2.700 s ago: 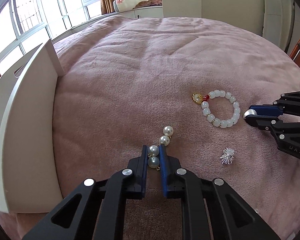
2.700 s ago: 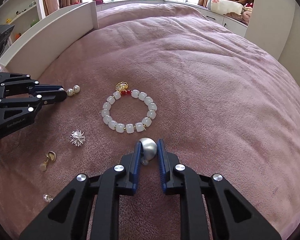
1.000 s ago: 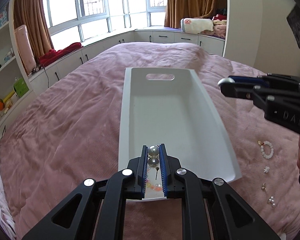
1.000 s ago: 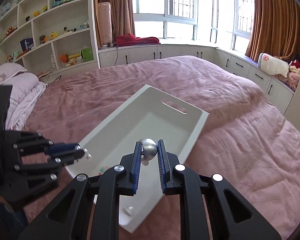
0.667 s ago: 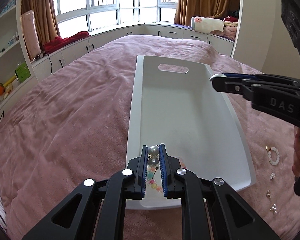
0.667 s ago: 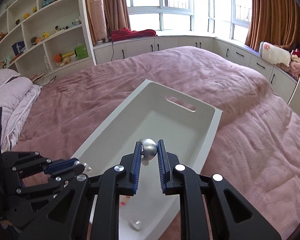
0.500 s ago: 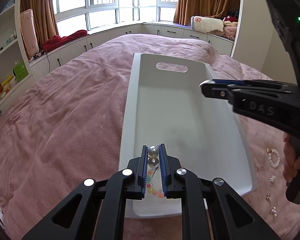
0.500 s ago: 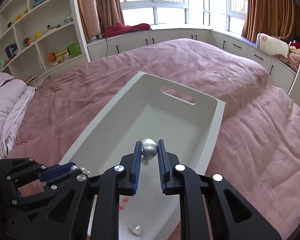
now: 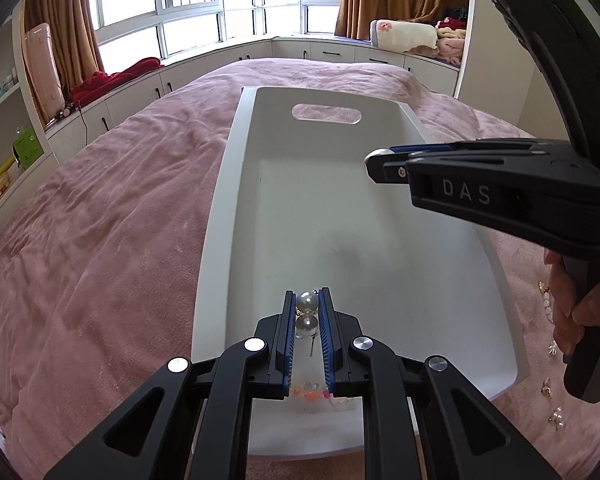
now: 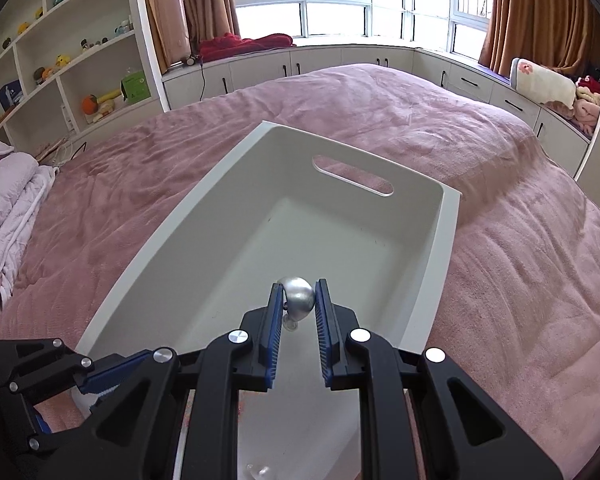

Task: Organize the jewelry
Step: 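Carry both earrings over the white box and open both tools to drop them, then move both open tools back to the remaining jewelry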

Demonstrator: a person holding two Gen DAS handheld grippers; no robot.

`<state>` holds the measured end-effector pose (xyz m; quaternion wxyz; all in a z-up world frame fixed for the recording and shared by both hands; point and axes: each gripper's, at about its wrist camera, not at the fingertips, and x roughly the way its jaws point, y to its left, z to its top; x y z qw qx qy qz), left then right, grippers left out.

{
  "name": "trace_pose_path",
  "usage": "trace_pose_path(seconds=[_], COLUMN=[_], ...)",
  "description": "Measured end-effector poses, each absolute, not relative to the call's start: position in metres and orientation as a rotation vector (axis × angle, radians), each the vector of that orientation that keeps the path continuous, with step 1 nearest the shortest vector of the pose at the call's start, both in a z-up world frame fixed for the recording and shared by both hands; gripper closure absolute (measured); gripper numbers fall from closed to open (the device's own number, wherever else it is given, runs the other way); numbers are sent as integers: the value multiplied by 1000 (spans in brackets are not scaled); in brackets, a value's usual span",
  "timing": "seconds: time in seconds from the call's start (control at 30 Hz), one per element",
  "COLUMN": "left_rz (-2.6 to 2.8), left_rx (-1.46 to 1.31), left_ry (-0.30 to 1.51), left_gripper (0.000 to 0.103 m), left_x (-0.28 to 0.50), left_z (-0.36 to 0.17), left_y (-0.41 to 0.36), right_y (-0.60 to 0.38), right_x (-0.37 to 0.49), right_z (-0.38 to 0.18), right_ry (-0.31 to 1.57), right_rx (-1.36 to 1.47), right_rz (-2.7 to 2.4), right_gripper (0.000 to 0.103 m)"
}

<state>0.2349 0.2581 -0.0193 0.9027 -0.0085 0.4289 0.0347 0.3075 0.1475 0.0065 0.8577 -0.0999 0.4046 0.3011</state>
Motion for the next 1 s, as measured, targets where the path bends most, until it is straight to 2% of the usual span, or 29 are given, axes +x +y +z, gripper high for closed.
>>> trace_pose_path(seconds=[0.13,0.2,0.23,0.27,0.33,0.4,0.47,0.53,0.67,1.0], left_rz=[75,72,72,72,71,72,63,63,65,47], left_rx=[25,30,28,25,28,35,35,45,93,103], left_ry=[885,883,883,882,877,867,861,840,795,730], left_gripper=[86,85,82,80,74,61,53,48,36,31], left_x=[233,233,233,232,232,231,230,227,221,206], left_z=[-23,-22,-22,-21,-19,-16,-13,-6,8,41], left_y=[256,255,254,254,252,250,248,244,232,200], right_y=[150,151,152,152,153,154,155,151,140,78], right_x=[309,309,308,307,304,302,299,297,294,276], right_z=[2,3,3,5,9,10,15,21,36,79], right_ry=[869,870,866,854,838,842,826,806,781,697], right_rx=[-218,-223,-227,-233,-245,-259,-276,-271,-234,-191], right_rz=[620,615,608,601,601,602,597,592,587,568], right_gripper=[83,67,56,52,48,40,34,28,23,21])
